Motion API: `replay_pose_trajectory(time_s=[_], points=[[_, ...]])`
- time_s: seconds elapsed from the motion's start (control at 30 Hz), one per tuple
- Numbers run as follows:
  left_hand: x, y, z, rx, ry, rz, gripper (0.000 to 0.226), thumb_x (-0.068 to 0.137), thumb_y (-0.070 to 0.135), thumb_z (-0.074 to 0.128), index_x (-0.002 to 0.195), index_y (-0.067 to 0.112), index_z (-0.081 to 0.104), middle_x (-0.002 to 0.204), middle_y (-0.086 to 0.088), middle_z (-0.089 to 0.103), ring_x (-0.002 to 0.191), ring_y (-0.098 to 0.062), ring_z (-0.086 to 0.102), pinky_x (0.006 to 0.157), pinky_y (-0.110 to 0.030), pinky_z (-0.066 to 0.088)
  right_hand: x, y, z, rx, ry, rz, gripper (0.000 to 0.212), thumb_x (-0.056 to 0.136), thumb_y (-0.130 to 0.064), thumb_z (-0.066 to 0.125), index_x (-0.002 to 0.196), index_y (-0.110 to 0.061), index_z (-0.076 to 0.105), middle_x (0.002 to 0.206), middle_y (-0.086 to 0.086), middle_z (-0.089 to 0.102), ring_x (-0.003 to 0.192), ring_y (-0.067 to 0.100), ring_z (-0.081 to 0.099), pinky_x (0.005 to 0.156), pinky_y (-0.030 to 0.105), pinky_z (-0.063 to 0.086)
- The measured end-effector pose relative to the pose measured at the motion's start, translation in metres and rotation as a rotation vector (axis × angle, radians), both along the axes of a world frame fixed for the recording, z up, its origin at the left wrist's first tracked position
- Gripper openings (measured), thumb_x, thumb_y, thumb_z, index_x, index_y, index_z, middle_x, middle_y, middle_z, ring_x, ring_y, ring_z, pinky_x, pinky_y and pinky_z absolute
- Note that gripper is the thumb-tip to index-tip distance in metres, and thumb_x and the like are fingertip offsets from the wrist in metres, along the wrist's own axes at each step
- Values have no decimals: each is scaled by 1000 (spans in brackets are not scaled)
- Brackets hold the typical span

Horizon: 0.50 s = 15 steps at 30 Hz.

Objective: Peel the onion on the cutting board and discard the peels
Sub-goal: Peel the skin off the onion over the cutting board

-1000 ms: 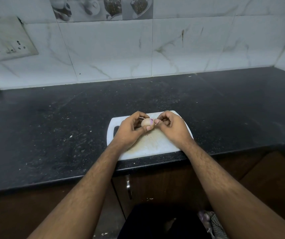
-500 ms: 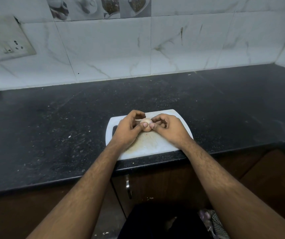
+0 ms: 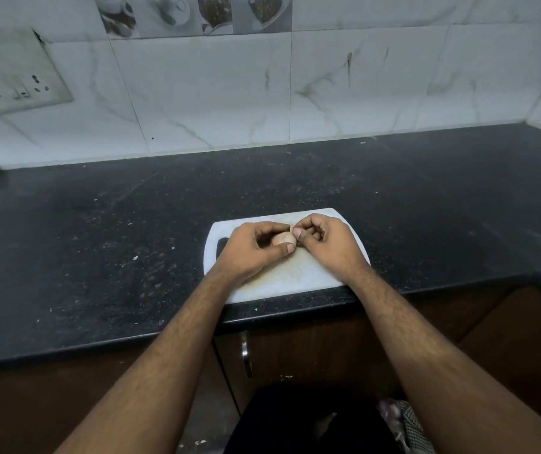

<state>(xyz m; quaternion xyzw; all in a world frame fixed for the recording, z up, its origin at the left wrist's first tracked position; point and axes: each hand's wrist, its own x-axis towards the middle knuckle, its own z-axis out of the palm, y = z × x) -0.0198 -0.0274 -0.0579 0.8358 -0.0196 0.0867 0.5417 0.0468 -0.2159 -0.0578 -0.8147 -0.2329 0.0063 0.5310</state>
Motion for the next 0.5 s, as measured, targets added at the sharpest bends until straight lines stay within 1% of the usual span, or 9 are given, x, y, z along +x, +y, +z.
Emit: replay_pose_trajectory(time_s=[0.1, 0.2, 0.27, 0.4, 0.5], points=[[2, 1, -1, 22, 4, -22, 56, 74, 24, 96, 126, 19, 74, 113, 11, 79, 108, -1, 72, 94, -14, 53, 2, 0, -1, -22, -9, -6, 3, 94, -24, 72, 92, -25, 74, 79, -10, 74, 62, -4, 58, 65, 12, 47], [3, 1, -3, 47, 19, -8, 63, 72, 21, 97, 129, 20, 71, 115, 11, 77, 107, 3, 70, 93, -11, 50, 2, 1, -1, -20, -13, -2, 2, 94, -25, 72, 94, -25, 74, 81, -9, 74, 63, -4, 58, 66, 12, 47], [3, 1, -3, 55, 11, 31, 68, 70, 20, 98, 131, 22, 67, 114, 10, 74, 106, 1, 69, 92, -11, 50, 1, 1, 0, 4, -15, 19, 5, 96, -29, 70, 96, -25, 74, 82, -10, 74, 66, -3, 59, 68, 13, 47], [2, 1, -4, 53, -37, 87, 68, 65, 16, 100, 120, 21, 60, 108, 9, 71, 96, 6, 65, 83, -7, 47, -1, 2, 0, -6, -27, 76, 12, 95, -36, 71, 102, -27, 73, 87, -6, 75, 73, 1, 62, 72, 16, 50], [2, 0, -3, 60, -67, 91, 65, 64, 14, 100, 113, 17, 58, 107, 8, 70, 89, 5, 65, 78, -10, 49, -2, 3, 0, -40, -26, 101, 18, 91, -37, 76, 106, -29, 70, 88, 3, 71, 71, 4, 56, 69, 16, 50]])
